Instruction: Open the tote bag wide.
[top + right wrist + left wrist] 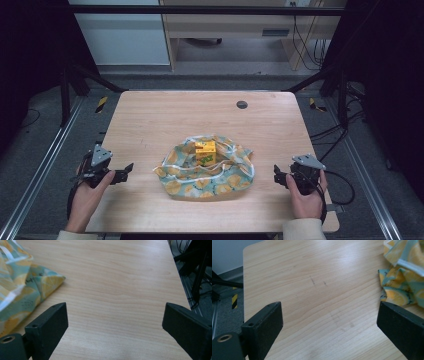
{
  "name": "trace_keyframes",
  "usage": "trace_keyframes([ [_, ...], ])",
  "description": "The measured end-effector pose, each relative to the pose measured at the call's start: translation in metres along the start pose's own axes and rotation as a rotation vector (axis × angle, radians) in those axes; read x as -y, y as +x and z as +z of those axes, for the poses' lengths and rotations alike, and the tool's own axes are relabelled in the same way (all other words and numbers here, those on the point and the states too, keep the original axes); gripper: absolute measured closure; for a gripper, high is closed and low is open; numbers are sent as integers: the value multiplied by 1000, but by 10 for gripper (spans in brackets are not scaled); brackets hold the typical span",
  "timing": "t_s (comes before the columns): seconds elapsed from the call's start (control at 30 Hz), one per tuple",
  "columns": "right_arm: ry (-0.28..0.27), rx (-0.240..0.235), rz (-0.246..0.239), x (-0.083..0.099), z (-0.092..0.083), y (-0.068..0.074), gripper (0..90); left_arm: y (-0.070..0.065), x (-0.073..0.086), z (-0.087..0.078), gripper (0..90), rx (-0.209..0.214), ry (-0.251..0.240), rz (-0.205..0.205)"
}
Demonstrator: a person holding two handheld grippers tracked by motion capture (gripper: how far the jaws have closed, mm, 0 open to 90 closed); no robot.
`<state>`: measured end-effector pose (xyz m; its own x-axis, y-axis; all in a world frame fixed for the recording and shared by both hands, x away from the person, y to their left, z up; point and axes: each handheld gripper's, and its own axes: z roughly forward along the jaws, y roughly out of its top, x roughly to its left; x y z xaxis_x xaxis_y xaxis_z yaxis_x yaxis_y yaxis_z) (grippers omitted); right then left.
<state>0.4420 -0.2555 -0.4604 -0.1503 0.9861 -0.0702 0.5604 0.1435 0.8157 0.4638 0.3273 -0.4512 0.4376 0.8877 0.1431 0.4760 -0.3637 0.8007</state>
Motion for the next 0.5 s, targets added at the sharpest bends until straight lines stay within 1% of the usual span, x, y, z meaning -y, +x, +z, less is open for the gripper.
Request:
trace_keyframes([
  [0.13,27,-4,13,3,3,-4,74,4,4,1,63,-2,0,-11],
  [0.17,30,-7,13,3,4,-5,75,5,5,3,63,-5,3,-9],
  [0.2,37,-8,22,4,5,-5,77,6,6,4,63,-5,4,-12],
  [0.23,41,-14,24,5,7,-6,78,7,7,5,63,-3,14,-13],
  [0.27,41,-16,21,5,8,-8,79,8,7,7,63,-5,15,-16],
  [0.37,52,-29,27,7,14,-9,82,13,11,12,63,-16,34,-31],
  [0.4,56,-34,24,7,16,-10,82,15,12,15,63,-15,51,-32],
  [0.43,61,-36,17,8,19,-10,82,17,13,17,63,-16,66,-42],
  [0.5,83,-43,6,9,24,-9,83,19,15,18,64,-22,79,-48],
])
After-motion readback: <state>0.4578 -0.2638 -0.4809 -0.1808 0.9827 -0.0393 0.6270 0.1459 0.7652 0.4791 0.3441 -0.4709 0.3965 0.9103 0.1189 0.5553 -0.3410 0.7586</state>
